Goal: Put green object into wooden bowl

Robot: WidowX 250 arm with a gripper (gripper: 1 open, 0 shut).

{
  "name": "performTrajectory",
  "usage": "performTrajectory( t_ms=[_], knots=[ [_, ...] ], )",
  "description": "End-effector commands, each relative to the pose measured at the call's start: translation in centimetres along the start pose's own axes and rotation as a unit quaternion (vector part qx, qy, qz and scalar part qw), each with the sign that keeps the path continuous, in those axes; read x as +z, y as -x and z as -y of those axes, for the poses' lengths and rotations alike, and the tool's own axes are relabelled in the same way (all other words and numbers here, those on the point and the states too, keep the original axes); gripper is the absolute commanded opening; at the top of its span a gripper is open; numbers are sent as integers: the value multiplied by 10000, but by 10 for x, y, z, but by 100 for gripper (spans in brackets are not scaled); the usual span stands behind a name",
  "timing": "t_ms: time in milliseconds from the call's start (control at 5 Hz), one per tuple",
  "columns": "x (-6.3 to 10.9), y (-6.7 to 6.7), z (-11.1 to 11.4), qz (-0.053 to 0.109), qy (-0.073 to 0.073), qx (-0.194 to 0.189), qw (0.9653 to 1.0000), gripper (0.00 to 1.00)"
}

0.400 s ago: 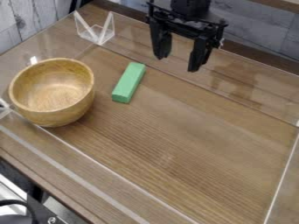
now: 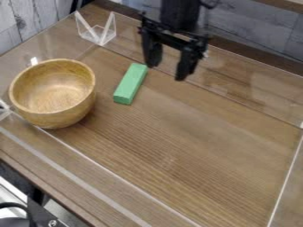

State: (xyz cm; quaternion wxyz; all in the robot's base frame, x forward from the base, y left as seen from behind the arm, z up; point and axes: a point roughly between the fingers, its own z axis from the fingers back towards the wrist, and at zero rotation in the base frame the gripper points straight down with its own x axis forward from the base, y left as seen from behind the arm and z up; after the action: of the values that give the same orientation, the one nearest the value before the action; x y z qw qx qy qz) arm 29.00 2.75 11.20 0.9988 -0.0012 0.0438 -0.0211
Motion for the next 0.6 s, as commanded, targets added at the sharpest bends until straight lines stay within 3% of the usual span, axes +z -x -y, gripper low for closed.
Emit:
performTrajectory(
  t_ms=[0,200,400],
  knots=[
    [11,-4,-27,425,-113,-105,9990,100],
    [7,-6,-49,677,-139,-186,9974,100],
    [-2,-12,-51,878,-159,-324,9955,100]
  ],
)
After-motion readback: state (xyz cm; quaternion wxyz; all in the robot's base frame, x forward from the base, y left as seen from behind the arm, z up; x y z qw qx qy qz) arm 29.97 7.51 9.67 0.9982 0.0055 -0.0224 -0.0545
